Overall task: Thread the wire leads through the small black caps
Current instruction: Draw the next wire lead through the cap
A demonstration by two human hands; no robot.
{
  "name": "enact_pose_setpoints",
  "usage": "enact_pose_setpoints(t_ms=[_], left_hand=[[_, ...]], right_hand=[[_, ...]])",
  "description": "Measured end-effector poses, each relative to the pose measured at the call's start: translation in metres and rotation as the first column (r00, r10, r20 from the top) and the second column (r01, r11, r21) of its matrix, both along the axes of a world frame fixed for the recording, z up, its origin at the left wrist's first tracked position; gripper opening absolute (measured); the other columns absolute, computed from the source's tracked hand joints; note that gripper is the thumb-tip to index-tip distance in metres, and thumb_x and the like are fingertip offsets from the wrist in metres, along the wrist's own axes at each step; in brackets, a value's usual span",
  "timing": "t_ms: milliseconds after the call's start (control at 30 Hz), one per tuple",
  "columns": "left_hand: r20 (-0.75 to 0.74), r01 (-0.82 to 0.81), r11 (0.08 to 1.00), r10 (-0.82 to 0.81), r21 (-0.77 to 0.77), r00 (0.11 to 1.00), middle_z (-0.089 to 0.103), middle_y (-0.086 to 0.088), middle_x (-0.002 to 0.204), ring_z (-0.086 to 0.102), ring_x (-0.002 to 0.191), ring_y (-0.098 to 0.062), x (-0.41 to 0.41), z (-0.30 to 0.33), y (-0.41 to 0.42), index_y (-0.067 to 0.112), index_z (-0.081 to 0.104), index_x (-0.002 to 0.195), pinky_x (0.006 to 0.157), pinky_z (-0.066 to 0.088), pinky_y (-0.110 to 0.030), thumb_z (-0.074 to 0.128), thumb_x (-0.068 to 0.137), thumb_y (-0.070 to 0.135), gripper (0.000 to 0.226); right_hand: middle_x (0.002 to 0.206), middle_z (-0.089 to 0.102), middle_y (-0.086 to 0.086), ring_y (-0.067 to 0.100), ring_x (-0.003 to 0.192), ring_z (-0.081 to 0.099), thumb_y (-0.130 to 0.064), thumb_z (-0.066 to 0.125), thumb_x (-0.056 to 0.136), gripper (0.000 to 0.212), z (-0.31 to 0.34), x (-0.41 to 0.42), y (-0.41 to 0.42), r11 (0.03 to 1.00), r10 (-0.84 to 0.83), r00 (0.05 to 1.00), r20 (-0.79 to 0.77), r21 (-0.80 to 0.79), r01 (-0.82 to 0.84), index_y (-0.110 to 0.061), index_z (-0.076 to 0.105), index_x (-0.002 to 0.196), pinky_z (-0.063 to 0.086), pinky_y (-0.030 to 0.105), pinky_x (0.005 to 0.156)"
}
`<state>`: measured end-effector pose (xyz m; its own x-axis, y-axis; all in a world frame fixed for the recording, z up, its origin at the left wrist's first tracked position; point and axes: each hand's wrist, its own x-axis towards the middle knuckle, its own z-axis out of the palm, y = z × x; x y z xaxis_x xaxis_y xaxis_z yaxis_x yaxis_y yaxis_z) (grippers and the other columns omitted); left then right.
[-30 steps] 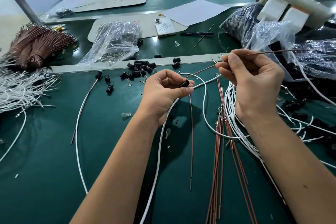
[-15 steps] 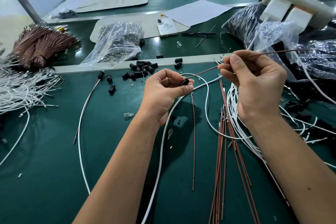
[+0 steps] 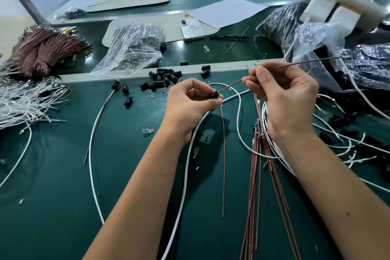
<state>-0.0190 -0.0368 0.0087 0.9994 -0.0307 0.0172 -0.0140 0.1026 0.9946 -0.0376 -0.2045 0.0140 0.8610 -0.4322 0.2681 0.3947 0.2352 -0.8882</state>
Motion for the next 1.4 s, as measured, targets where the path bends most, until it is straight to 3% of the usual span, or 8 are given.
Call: enact_pose_setpoints(t_ms=[367, 533, 733, 967, 1067, 1233, 1400], left_hand=[[0.042, -0.048, 0.989, 0.042, 0.140, 0.998, 0.076, -0.012, 0.079, 0.070, 0.070, -0.016, 0.001, -0.001, 0.003, 0.013, 0.069, 0.075, 0.068, 0.057, -0.024, 0.087, 0.067, -0.008, 0.029], [0.078, 0.030, 0.984, -0.044, 0.176, 0.996, 0.076, -0.005, 0.077, 0.070, 0.069, -0.015, -0.002, -0.001, 0.000, 0.012, 0.069, 0.077, 0.071, 0.059, -0.028, 0.086, 0.070, -0.007, 0.027], [0.111, 0.009, 0.981, -0.031, 0.192, 0.993, 0.077, -0.012, 0.084, 0.071, 0.073, -0.017, -0.001, -0.001, 0.000, 0.011, 0.068, 0.080, 0.074, 0.060, -0.030, 0.088, 0.069, -0.006, 0.028], [0.109, 0.016, 0.980, -0.038, 0.200, 0.993, 0.076, -0.013, 0.083, 0.073, 0.076, -0.023, -0.001, -0.002, 0.001, 0.010, 0.069, 0.080, 0.080, 0.063, -0.042, 0.087, 0.071, -0.004, 0.025], [0.135, -0.013, 0.977, -0.017, 0.214, 0.991, 0.077, -0.009, 0.080, 0.074, 0.073, -0.020, 0.000, -0.002, 0.003, 0.008, 0.069, 0.080, 0.075, 0.063, -0.036, 0.087, 0.071, -0.004, 0.024], [0.203, -0.105, 0.933, 0.036, 0.344, 0.979, 0.076, 0.001, 0.074, 0.073, 0.069, -0.012, 0.004, -0.004, 0.005, 0.009, 0.070, 0.079, 0.067, 0.060, -0.025, 0.088, 0.068, -0.001, 0.024], [0.193, -0.082, 0.931, 0.013, 0.355, 0.981, 0.076, -0.001, 0.074, 0.074, 0.070, -0.013, 0.004, -0.009, 0.005, 0.010, 0.069, 0.083, 0.068, 0.061, -0.028, 0.088, 0.068, 0.000, 0.026]], right_hand=[[0.080, 0.076, 0.009, 0.022, 0.072, 0.075, 0.001, 0.068, 0.096, 0.007, 0.001, -0.001, 0.001, 0.996, 0.089, 0.996, -0.031, 0.025, -0.088, -0.005, 0.070, 0.093, 0.059, 0.024, 0.065], [0.077, 0.074, 0.010, 0.021, 0.068, 0.074, -0.003, 0.073, 0.093, 0.005, -0.005, -0.001, 0.003, 0.981, 0.154, 0.976, -0.153, -0.096, -0.170, -0.006, 0.073, 0.089, 0.059, 0.025, 0.061], [0.072, 0.074, 0.006, 0.018, 0.059, 0.071, -0.008, 0.075, 0.094, 0.007, -0.009, 0.001, 0.000, 0.967, 0.139, 0.963, -0.230, -0.176, -0.182, -0.004, 0.073, 0.089, 0.057, 0.024, 0.054], [0.075, 0.075, 0.006, 0.015, 0.059, 0.071, -0.008, 0.073, 0.094, 0.007, -0.004, 0.002, 0.010, 0.964, 0.190, 0.968, -0.162, -0.154, -0.215, -0.007, 0.073, 0.087, 0.056, 0.022, 0.055], [0.074, 0.075, 0.007, 0.016, 0.057, 0.069, -0.007, 0.075, 0.093, 0.007, -0.006, 0.006, 0.015, 0.949, 0.174, 0.969, -0.176, -0.234, -0.213, -0.006, 0.074, 0.087, 0.054, 0.023, 0.051], [0.065, 0.073, -0.002, 0.013, 0.050, 0.063, -0.016, 0.082, 0.088, 0.012, -0.010, 0.016, 0.021, 0.852, 0.088, 0.974, -0.210, -0.490, -0.182, -0.021, 0.078, 0.078, 0.048, 0.024, 0.044], [0.053, 0.064, -0.015, 0.001, 0.044, 0.051, -0.020, 0.082, 0.088, 0.009, -0.017, 0.019, 0.019, 0.823, 0.112, 0.957, -0.267, -0.516, -0.240, -0.022, 0.080, 0.079, 0.039, 0.013, 0.045]])
